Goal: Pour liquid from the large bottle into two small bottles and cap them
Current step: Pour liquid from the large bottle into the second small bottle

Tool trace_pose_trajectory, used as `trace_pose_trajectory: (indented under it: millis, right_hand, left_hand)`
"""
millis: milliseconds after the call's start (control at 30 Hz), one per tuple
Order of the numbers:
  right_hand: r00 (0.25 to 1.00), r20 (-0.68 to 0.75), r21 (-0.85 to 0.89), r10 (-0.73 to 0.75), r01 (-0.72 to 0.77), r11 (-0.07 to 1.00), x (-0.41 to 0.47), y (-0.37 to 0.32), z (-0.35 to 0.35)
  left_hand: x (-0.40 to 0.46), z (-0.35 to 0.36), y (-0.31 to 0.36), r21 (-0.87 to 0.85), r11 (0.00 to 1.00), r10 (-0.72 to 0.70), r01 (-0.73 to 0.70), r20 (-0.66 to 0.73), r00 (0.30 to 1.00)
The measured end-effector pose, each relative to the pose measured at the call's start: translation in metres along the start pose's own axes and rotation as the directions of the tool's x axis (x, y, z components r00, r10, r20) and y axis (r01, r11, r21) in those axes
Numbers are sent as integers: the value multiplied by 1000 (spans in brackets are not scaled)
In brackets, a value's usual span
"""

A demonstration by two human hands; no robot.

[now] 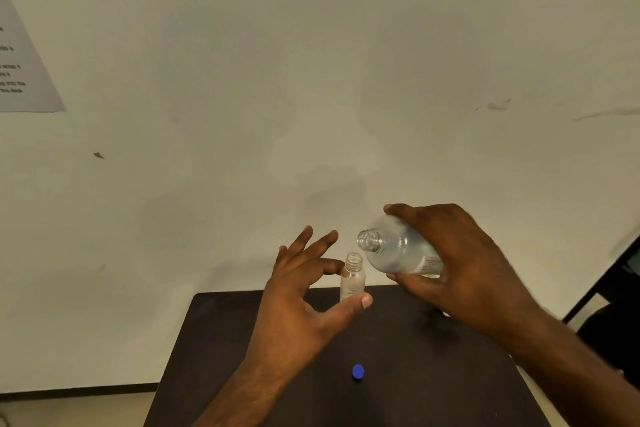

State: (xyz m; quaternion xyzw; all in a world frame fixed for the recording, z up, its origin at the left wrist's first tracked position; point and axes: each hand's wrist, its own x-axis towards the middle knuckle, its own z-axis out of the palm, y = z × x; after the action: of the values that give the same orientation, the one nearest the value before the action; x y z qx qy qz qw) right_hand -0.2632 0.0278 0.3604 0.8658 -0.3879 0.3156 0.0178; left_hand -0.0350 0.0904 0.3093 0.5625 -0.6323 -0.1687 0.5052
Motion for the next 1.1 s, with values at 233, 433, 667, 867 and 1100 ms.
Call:
trace_pose_trajectory:
  millis: [233,433,667,867,1100]
  right_hand:
    - [999,11,-33,-31,31,999,4,4,-1]
    - [998,31,-85,-47,50,995,9,7,-4]
    - [996,47,-144,-76,82,986,14,8,-6]
    - [993,48,-173,-108,114,978,17,5,-10]
    - [989,41,-219,-140,145,965,20,4,-11]
  left_hand:
    - [-1,-2,4,-9,1000,-9,9,-11,1000]
    - [1,-2,4,-5,1000,-3,3,-14,1000]
    - [2,-4,5,5,1000,2,-2,-14,1000]
    - [1,-5,6,-28,1000,12,-13,-24,1000]
    - [1,-6,5,-18,1000,9,-9,-22,1000]
